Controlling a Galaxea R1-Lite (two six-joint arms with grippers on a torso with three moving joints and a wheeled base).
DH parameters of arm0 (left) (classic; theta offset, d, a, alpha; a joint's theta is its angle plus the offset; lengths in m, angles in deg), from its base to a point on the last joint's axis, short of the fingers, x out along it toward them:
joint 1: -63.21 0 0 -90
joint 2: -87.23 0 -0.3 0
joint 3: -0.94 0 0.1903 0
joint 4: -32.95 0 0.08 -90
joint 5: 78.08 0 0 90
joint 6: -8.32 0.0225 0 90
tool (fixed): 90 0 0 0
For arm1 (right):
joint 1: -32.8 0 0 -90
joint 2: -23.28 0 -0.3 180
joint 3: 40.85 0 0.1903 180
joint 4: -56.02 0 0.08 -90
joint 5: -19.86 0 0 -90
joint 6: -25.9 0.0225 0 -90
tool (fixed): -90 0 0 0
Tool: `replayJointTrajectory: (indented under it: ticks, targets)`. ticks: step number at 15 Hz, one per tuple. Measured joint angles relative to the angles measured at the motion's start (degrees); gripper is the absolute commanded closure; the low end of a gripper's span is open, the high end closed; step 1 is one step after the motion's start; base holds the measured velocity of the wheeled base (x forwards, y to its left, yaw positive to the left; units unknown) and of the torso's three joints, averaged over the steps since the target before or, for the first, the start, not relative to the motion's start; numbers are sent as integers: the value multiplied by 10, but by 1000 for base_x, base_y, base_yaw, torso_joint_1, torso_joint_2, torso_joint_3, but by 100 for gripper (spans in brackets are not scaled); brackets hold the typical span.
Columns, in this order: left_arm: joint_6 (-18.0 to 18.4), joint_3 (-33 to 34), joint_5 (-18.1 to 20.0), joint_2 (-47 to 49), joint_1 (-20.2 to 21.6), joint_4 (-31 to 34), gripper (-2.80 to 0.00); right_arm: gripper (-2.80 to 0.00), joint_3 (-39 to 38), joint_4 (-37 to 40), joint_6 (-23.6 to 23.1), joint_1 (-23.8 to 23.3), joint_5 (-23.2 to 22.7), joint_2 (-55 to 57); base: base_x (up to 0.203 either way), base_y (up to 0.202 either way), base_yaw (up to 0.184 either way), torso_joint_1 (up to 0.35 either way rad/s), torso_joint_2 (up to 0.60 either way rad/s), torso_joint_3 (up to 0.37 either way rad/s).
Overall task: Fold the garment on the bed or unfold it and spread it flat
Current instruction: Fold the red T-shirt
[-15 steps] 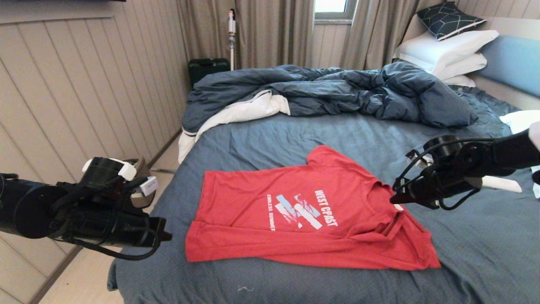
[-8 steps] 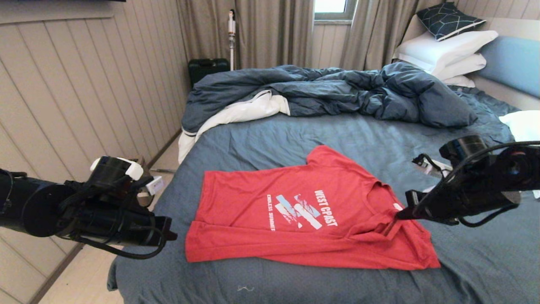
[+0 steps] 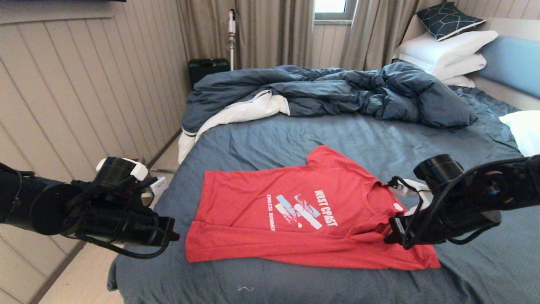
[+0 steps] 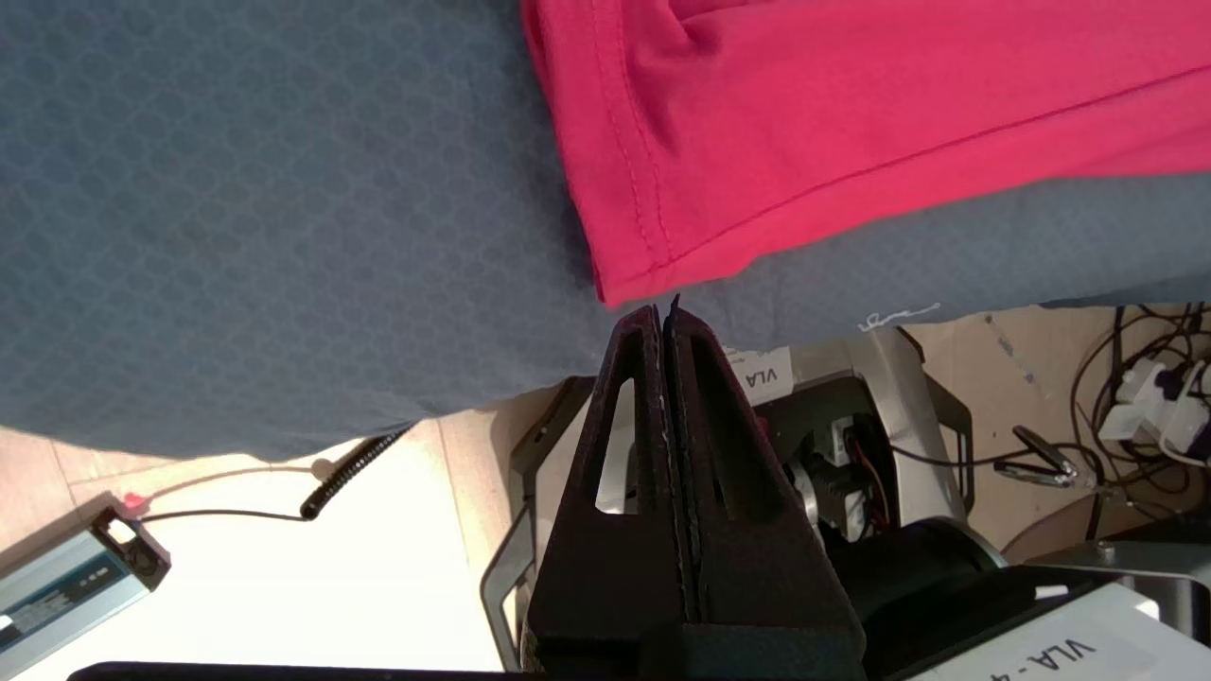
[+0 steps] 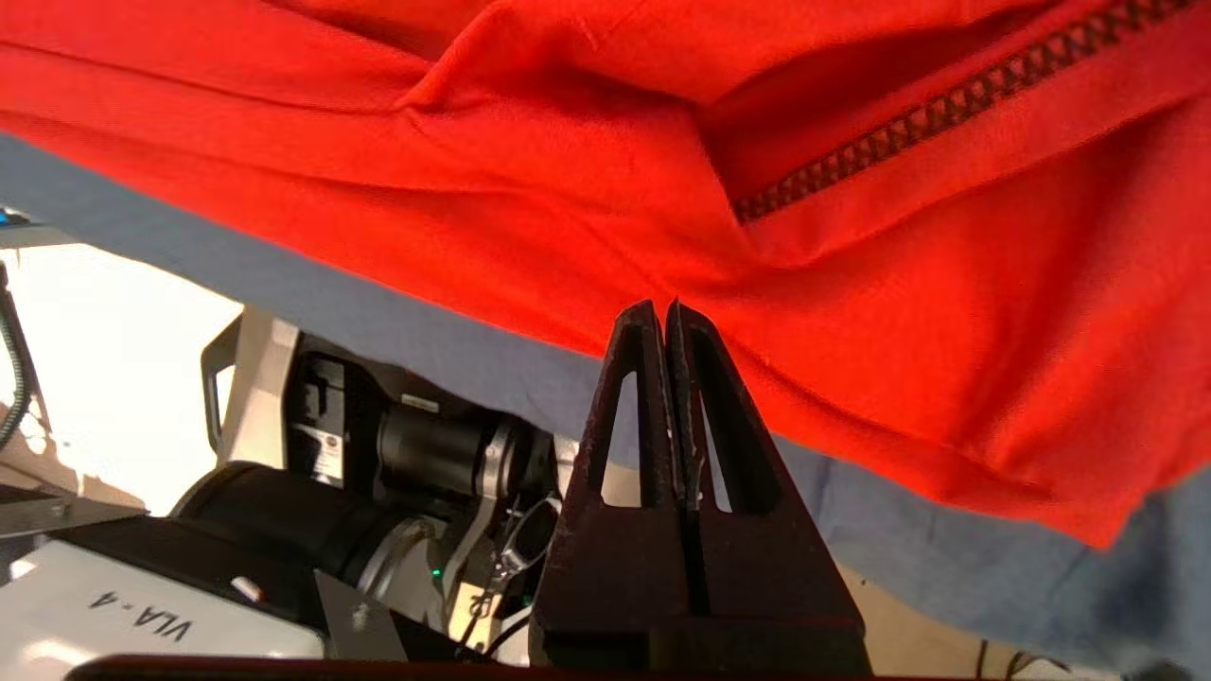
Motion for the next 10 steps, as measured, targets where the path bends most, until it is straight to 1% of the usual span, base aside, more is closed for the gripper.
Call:
replayJointTrajectory:
  ticks: [3, 7, 10]
  targets:
    - [0, -13, -1, 15, -10, 0, 0, 0, 3, 0, -7, 6, 3, 19, 0, 0, 0, 0, 0, 0]
    - [2, -56, -21, 40, -63, 16, 0, 0, 22, 0, -7, 28, 20, 56, 0, 0, 0, 0, 0, 0]
    - [2, -80, -26, 49, -100, 31, 0, 0, 54, 0, -6, 49, 37, 84, 0, 0, 0, 0, 0, 0]
